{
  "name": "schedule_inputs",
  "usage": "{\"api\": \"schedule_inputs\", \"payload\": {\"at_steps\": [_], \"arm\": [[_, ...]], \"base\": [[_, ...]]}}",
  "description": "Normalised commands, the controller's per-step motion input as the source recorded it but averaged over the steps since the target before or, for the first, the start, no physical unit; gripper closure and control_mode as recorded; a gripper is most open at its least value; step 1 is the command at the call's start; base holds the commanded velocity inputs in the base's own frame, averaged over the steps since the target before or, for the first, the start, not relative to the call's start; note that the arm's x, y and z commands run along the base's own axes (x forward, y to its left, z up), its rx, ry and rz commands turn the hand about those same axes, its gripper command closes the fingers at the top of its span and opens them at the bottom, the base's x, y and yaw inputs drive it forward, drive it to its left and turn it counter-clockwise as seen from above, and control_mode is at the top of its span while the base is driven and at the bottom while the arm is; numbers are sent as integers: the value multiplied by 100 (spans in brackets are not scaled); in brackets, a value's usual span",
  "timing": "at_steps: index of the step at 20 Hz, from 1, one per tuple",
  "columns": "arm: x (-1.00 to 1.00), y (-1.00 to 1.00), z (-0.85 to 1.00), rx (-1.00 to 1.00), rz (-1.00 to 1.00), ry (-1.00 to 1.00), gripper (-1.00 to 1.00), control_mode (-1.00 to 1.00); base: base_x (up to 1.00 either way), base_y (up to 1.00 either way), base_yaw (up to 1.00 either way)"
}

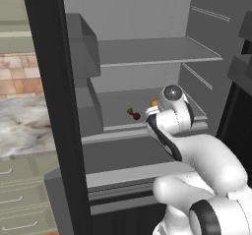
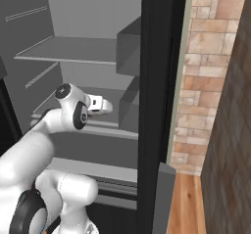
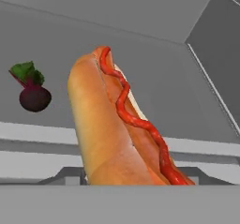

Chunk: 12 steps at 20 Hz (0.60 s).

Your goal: Move the beet and hot dog from the top shelf to the second highest shelf to make space. Then, place the pitcher from the counter on the cleared top shelf.

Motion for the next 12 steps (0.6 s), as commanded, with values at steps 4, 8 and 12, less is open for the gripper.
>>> {"api": "schedule_inputs", "payload": {"at_steps": [4, 8, 12], "arm": [[78, -42, -10, 19, -2, 6, 100, -100], [68, -26, -33, 14, 1, 5, 100, -100], [70, -4, -64, 2, 1, 1, 100, -100]], "base": [[0, 0, 0], [0, 0, 0], [0, 0, 0]]}}
